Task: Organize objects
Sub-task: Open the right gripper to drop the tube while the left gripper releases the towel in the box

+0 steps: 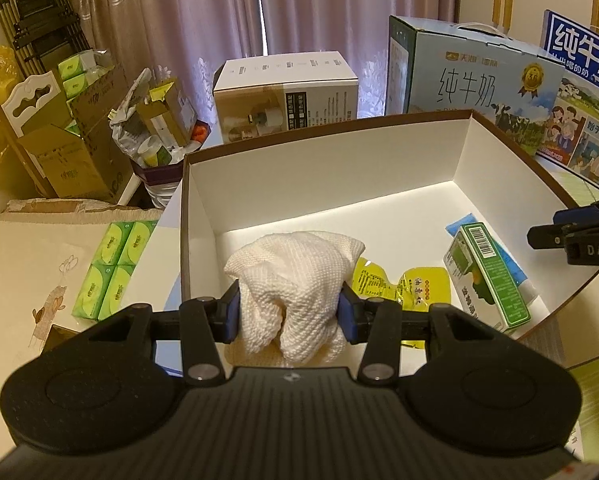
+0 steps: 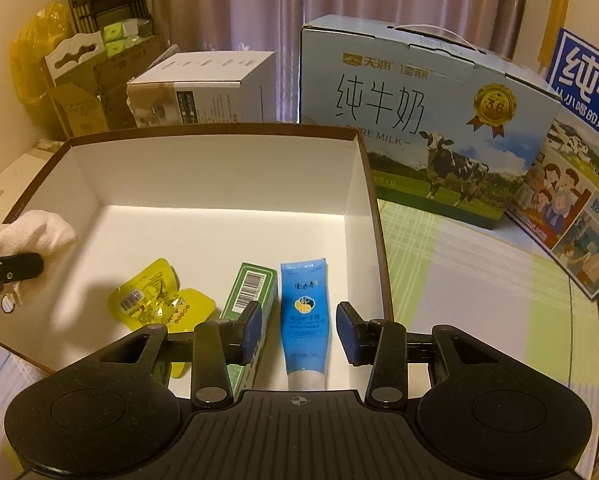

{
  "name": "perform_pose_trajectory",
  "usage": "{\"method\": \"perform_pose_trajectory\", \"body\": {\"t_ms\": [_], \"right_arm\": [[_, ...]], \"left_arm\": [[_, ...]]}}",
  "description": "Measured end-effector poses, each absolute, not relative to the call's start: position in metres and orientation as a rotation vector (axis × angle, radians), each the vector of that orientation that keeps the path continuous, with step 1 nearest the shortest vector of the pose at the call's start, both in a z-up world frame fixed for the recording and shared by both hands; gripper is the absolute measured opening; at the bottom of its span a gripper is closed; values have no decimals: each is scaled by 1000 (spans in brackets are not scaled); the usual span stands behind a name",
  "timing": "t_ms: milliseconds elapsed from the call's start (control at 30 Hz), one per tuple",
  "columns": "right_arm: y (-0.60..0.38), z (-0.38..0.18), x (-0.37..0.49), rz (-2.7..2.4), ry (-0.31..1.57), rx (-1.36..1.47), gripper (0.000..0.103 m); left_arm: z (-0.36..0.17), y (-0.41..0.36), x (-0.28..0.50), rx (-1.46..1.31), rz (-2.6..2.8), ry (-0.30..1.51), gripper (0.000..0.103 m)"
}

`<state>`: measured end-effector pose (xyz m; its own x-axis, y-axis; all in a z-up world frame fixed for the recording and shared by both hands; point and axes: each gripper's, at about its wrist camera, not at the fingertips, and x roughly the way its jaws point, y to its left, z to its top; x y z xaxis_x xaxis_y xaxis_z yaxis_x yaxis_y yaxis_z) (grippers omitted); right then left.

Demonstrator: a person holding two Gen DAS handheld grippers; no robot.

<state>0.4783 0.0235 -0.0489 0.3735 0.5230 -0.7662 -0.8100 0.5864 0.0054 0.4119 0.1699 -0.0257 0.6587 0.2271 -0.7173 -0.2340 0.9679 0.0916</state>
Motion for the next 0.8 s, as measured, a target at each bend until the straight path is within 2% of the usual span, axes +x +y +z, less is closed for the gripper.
{"method": "perform_pose_trajectory", "body": {"t_ms": [133, 200, 267, 800], "right_arm": [[21, -47, 477, 892, 806, -400, 41], [19, -46, 476, 895, 801, -391, 41], [16, -43, 475, 902, 796, -381, 44], [-24, -16, 443, 956, 783, -261, 55]], "left_arm": [[-27, 170, 414, -6, 260, 815, 47], [-26, 170, 413, 1, 262, 807, 58], [-24, 168, 412, 18, 265, 793, 79], [-1, 162, 380, -10, 211, 781, 80]]}}
